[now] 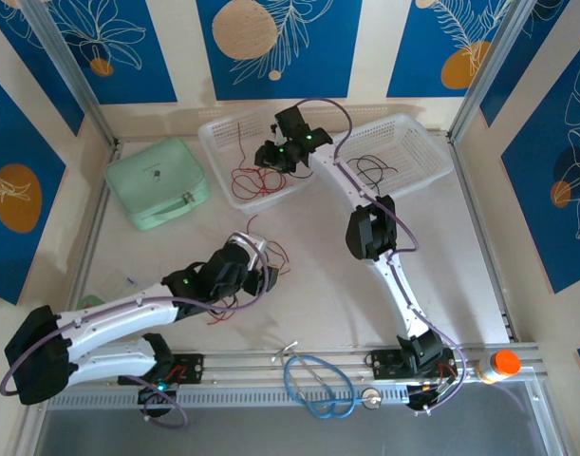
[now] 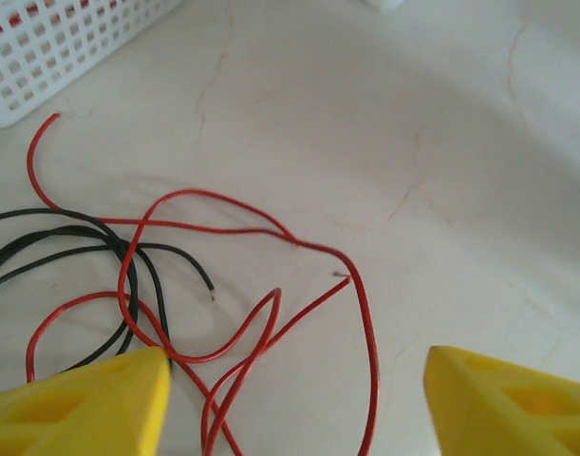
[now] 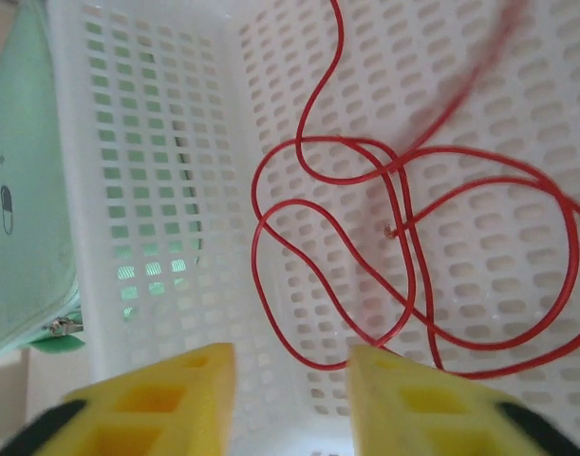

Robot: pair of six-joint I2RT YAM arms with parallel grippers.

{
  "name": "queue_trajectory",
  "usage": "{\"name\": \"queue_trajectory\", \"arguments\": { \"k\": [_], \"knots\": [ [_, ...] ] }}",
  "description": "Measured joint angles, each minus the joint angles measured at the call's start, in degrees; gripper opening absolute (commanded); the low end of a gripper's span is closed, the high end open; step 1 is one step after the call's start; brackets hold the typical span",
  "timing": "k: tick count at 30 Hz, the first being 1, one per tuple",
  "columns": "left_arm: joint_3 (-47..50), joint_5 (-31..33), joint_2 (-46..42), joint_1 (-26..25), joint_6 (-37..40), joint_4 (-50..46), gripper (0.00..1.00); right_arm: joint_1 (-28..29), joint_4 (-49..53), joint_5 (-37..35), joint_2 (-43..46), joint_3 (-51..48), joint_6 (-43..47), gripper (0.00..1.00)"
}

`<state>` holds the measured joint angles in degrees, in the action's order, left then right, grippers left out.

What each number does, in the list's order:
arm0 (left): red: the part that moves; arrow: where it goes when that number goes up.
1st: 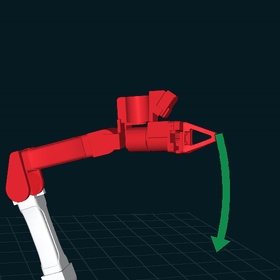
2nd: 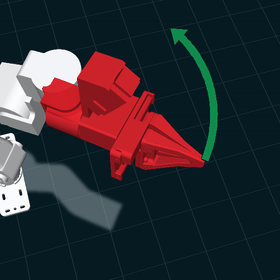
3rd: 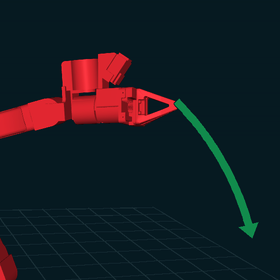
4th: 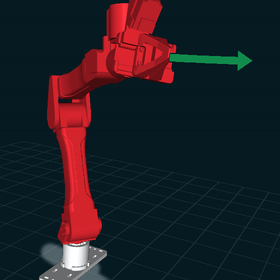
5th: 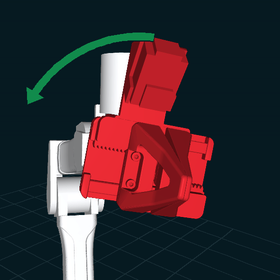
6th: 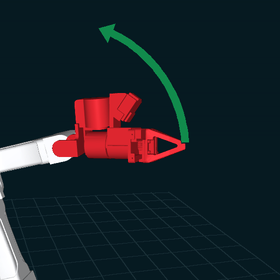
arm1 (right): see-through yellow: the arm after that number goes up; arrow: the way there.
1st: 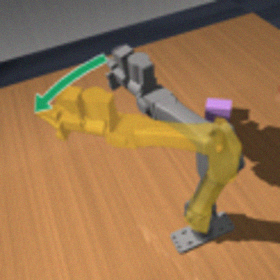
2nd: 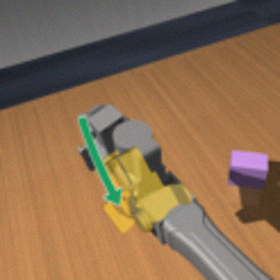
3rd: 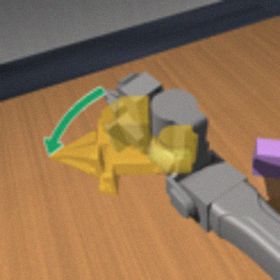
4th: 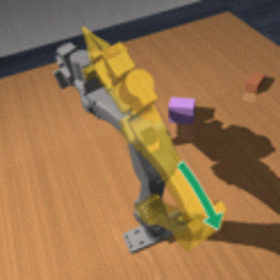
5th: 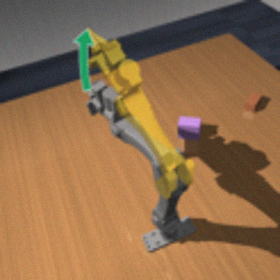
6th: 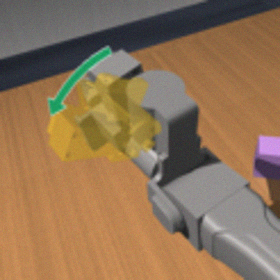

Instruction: Untangle the cables

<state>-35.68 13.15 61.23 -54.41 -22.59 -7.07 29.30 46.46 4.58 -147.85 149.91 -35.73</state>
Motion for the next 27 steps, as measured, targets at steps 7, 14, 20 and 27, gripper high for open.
{"name": "queue_trajectory", "arguments": {
  "k": [7, 14, 20, 27],
  "knots": [
    [-8.1, 1.0, -2.3, 0.0, -0.1, -8.8, 0.81, 0.8, 3.7, -4.7, 4.7, -0.4, 4.4, 0.59],
    [-11.1, -0.2, 2.0, 0.5, -0.6, -15.6, 0.70, 4.5, 2.1, -12.2, 29.7, -25.8, 7.2, 0.58],
    [-10.3, -3.7, 9.7, 3.7, -0.3, -16.1, 0.64, 7.9, -4.5, -12.8, 56.2, -57.0, 5.5, 0.55],
    [-9.9, -5.0, 17.9, 6.5, 2.3, -13.2, 0.46, 9.2, -7.5, -13.6, 76.0, -81.1, -0.1, 0.54]
  ]
}}
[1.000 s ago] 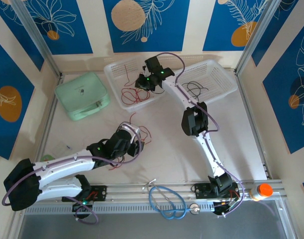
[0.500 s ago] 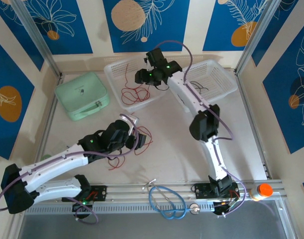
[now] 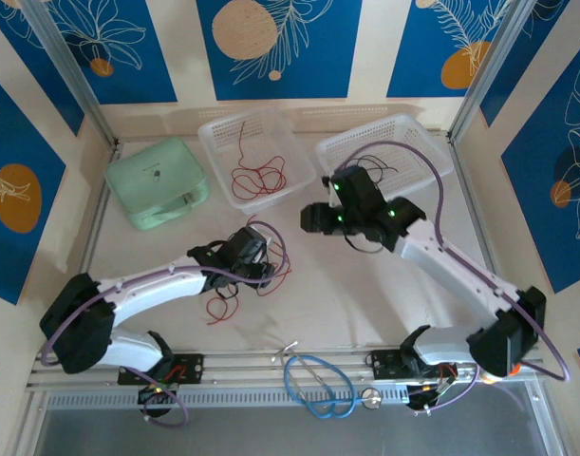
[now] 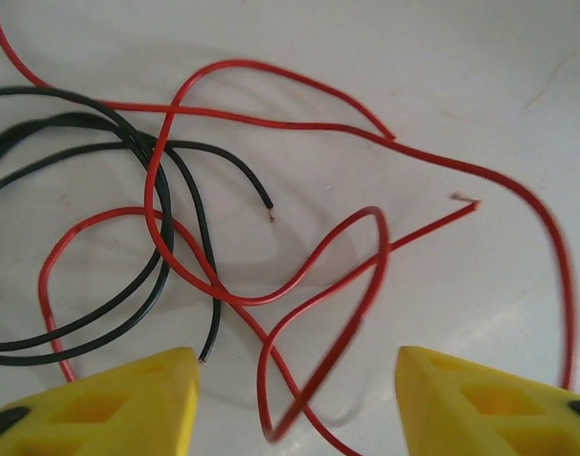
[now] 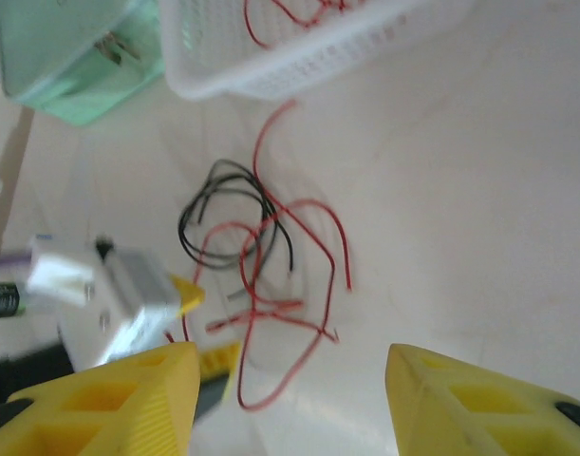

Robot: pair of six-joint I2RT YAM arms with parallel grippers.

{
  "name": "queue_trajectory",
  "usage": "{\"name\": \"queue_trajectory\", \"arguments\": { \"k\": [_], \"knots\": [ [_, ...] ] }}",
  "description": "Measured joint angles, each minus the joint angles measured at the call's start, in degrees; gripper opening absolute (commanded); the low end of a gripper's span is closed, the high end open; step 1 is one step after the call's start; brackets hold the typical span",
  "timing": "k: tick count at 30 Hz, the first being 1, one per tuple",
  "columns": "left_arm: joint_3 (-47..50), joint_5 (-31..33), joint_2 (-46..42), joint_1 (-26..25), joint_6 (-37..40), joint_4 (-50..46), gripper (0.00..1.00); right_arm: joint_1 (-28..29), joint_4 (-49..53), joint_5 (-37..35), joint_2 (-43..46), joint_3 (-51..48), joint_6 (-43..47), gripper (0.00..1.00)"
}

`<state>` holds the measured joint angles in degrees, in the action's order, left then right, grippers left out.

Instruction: Untangle the cables

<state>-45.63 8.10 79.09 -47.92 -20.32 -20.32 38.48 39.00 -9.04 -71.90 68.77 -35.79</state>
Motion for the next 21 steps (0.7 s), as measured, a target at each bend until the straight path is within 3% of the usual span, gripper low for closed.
{"name": "queue_trajectory", "arguments": {
  "k": [5, 13, 21],
  "knots": [
    [0.0, -0.9, 4.4, 0.6, 1.8, 1.6, 0.01, 0.5, 0.4, -0.9, 9.0, -7.4, -3.4, 0.53],
    [-2.6, -1.3, -0.1, 0.6, 2.4, -0.9, 0.00, 0.5, 0.8, -1.9, 17.7, -13.6, -7.7, 0.52],
    [-20.4, -1.1, -8.6, 0.1, 2.2, -11.6, 0.00, 4.9, -7.5, 3.3, 20.7, -26.8, -16.4, 0.64]
  ]
}}
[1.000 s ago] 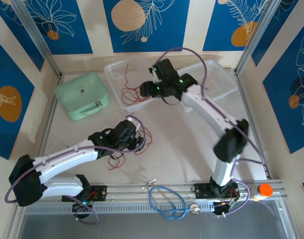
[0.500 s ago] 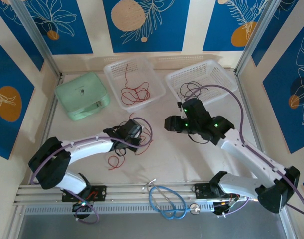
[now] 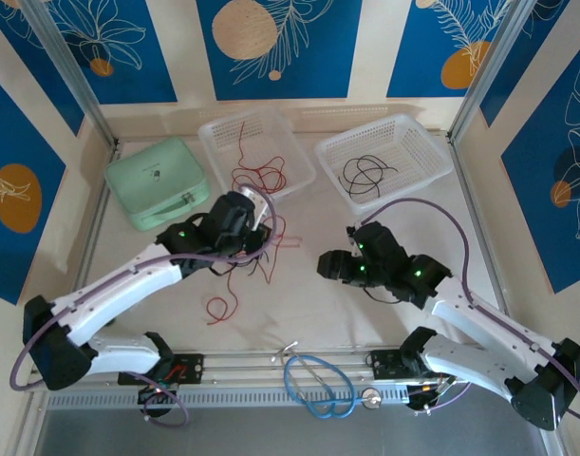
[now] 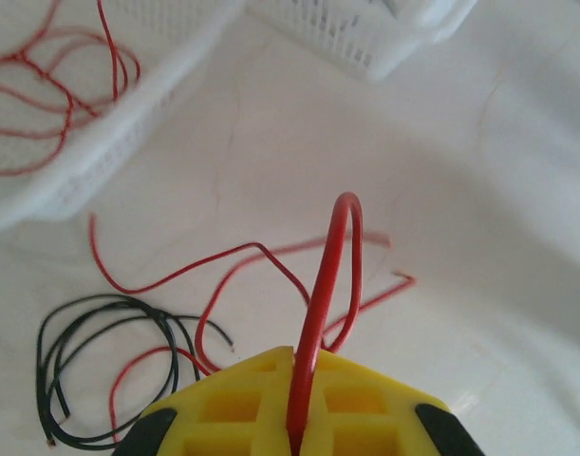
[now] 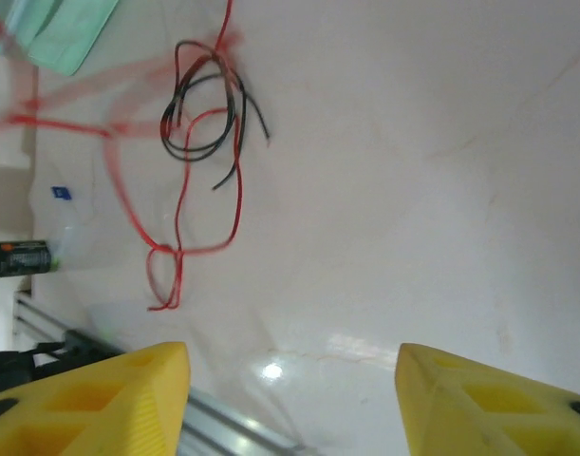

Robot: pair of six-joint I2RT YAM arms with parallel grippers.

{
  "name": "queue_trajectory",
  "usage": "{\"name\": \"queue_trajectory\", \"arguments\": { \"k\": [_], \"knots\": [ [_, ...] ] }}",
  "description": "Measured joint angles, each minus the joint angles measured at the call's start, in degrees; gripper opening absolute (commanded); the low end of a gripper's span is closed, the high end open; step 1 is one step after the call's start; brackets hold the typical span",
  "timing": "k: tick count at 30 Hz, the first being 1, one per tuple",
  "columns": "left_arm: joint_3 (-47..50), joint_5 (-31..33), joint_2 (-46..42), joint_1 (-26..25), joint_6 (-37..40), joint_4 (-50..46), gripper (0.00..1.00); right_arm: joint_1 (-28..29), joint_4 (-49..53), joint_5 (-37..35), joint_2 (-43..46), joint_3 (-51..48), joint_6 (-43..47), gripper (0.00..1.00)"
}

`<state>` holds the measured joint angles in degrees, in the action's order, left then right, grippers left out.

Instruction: Untangle the cables

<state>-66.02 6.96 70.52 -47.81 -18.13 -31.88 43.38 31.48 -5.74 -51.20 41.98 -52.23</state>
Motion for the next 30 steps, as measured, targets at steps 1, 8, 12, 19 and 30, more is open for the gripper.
{"name": "queue_trajectory", "arguments": {
  "k": [1, 8, 12, 19, 30],
  "knots": [
    [-2.0, 0.1, -0.3, 0.0, 0.0, -1.5, 0.00, 1.0, -1.9, 0.4, 0.0, -1.5, -1.3, 0.65],
    [-16.7, 1.5, 1.7, -0.4, 0.0, -15.0, 0.00, 7.5, -15.6, 0.6, -1.6, -5.6, -7.6, 0.70],
    [-20.6, 2.8, 3.5, -0.5, 0.2, -19.7, 0.00, 9.6, -24.0, -1.4, -1.8, -5.8, -8.9, 0.69],
    [-20.7, 3.6, 4.4, -0.7, -1.4, -21.2, 0.00, 14.3, -32.7, -6.9, -8.9, -3.5, -8.9, 0.70],
    [-22.7, 4.3, 4.3, -0.8, -3.0, -19.2, 0.00, 19.2, -32.2, -21.2, -24.9, 5.5, -9.9, 0.57]
  ]
}}
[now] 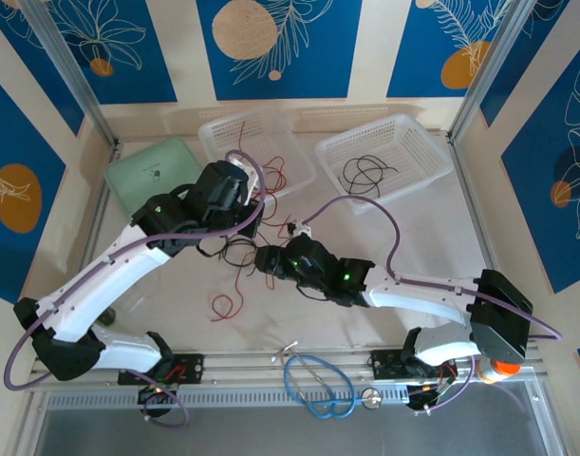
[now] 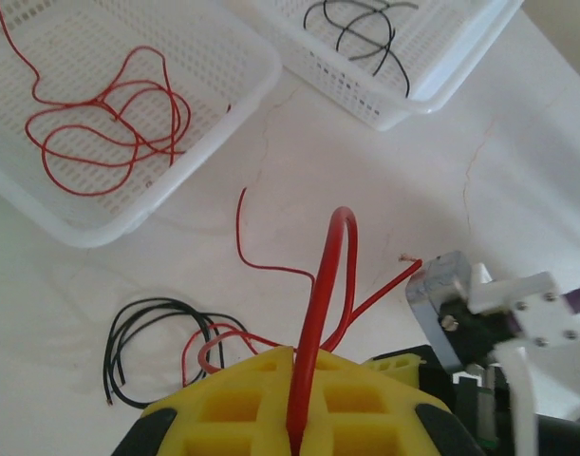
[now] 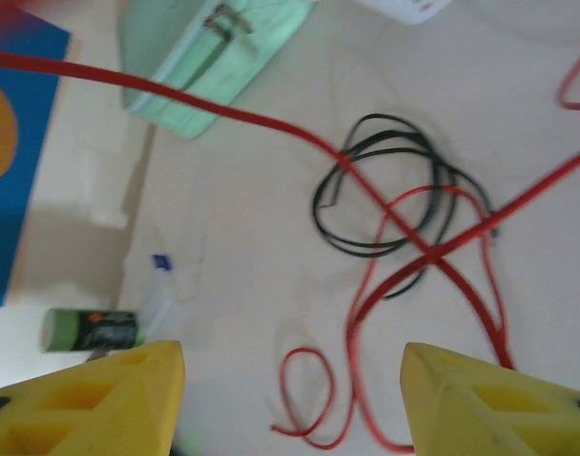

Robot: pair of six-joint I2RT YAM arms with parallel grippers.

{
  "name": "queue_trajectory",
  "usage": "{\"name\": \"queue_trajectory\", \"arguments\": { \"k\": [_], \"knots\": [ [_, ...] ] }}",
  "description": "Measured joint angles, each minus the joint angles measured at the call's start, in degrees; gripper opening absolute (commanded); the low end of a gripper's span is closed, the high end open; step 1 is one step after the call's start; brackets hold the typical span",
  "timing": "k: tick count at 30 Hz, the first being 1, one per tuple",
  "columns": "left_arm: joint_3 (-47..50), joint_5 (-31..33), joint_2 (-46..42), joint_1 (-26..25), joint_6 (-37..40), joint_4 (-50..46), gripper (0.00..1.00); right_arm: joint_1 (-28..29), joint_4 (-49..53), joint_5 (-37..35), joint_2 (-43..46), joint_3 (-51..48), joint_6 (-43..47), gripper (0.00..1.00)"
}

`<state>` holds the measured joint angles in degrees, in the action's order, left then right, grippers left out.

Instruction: Untangle the cables

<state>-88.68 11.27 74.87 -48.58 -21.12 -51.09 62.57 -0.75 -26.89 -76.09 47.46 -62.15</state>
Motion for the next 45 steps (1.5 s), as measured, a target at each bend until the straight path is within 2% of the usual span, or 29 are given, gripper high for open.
{"name": "queue_trajectory", "arguments": {
  "k": [6, 10, 17, 22, 29, 34, 40, 45],
  "knots": [
    [-3.9, 1.2, -0.1, 0.0, 0.2, 0.4, 0.00, -2.9, 1.6, -2.1, 0.0, -0.7, -1.5, 0.55],
    [-4.9, 1.3, -0.1, 0.0, 0.5, 0.9, 0.00, -4.3, 1.4, -1.9, -1.7, -0.7, -1.9, 0.49],
    [-6.8, 1.3, -0.1, 0.0, 0.7, 0.8, 0.00, -6.3, 1.2, 0.8, -7.8, -0.1, -3.4, 0.15],
    [-10.6, 2.9, -0.1, -0.1, 2.3, 0.5, 0.00, -8.7, 1.4, 1.1, -6.8, -2.4, -4.4, 0.09],
    [-16.3, 9.5, 0.2, -0.1, 6.4, -0.5, 0.00, -12.4, 5.1, 0.2, 3.5, -12.8, -7.1, 0.00],
    [-17.9, 13.6, 2.4, 1.5, 8.9, 0.1, 0.00, -16.4, 9.9, -0.4, 11.0, -17.6, -8.1, 0.00],
    [-18.0, 12.9, 11.2, 8.1, 10.8, 5.2, 0.00, -20.2, 14.7, 0.3, 20.7, -19.1, -6.7, 0.00],
    [-18.0, 10.2, 22.5, 13.7, 11.6, 11.4, 0.00, -21.9, 19.9, 1.4, 31.4, -18.3, -3.8, 0.00]
  ]
}}
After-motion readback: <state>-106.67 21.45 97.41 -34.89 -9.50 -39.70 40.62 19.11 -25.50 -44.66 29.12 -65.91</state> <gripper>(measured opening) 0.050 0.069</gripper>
